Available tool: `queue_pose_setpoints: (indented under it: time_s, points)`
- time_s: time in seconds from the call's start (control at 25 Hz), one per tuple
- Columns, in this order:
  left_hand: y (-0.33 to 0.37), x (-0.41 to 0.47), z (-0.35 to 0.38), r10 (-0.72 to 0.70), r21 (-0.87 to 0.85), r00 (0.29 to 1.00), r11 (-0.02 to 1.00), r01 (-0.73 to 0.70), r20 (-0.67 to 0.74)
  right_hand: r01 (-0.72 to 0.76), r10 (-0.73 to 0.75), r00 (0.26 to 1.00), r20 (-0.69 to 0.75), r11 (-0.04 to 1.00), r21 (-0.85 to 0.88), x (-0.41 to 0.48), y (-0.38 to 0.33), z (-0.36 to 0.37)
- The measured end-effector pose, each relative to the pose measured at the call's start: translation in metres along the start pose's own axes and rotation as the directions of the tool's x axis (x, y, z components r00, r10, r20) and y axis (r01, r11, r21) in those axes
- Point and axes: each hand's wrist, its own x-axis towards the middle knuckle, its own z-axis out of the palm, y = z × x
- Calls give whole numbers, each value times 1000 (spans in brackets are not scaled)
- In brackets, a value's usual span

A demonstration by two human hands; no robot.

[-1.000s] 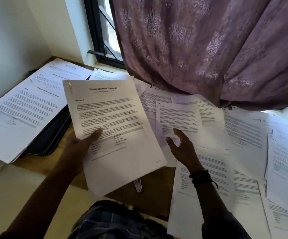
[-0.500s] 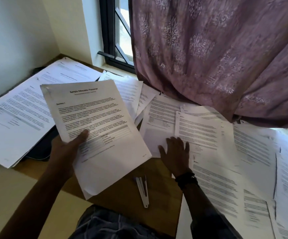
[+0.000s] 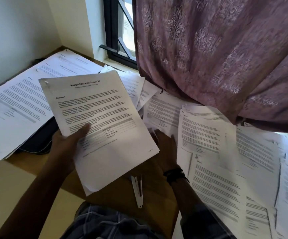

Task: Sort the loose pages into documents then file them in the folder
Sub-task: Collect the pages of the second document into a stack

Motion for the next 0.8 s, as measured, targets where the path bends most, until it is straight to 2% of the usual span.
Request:
queue_pose_setpoints:
  time_s: [0.08,0.16,0.24,0.32,0.36,0.4,0.44,0.48,0.52,0.64,0.72,0.8]
  points:
    - [4,3,-7,-12,10,999,1000,13,-42,128,-123,990,-64,988,91,-13,-5,9]
    - [6,6,-13,0,24,999,1000,1,-43,121,-120,993,-17,974,189,-30,-22,19]
    - [5,7,-15,-1,42,1000,999,2,-20,106,-137,989,50,912,395,-43,-36,21]
    - [3,6,-17,-12,30,1000,999,12,-6,118,-131,991,-2,886,449,-42,-37,18]
    - [2,6,-19,-16,21,1000,1000,16,-3,96,-82,995,-54,923,372,-35,-32,15]
    - [1,6,-21,-19,15,1000,1000,19,-3,34,-20,997,-68,976,214,-26,-23,13]
    - [0,5,-24,-20,14,1000,1000,20,-5,-114,115,993,-14,993,35,-19,-16,10]
    - [-1,5,-27,-23,17,1000,1000,23,-12,-267,271,962,41,960,-80,-14,-13,6]
    - [-1,4,-28,-28,23,999,999,28,-18,-347,358,930,82,930,-123,-10,-12,2]
    - [-2,0,-26,-33,40,999,999,34,-25,-405,402,912,75,914,23,-2,-12,-6]
    - [-2,-4,-20,-48,75,999,996,50,-26,-464,463,885,49,866,185,3,-12,-9]
    - [0,-8,-14,-57,85,998,995,57,-8,-490,499,866,40,829,267,4,-14,-12]
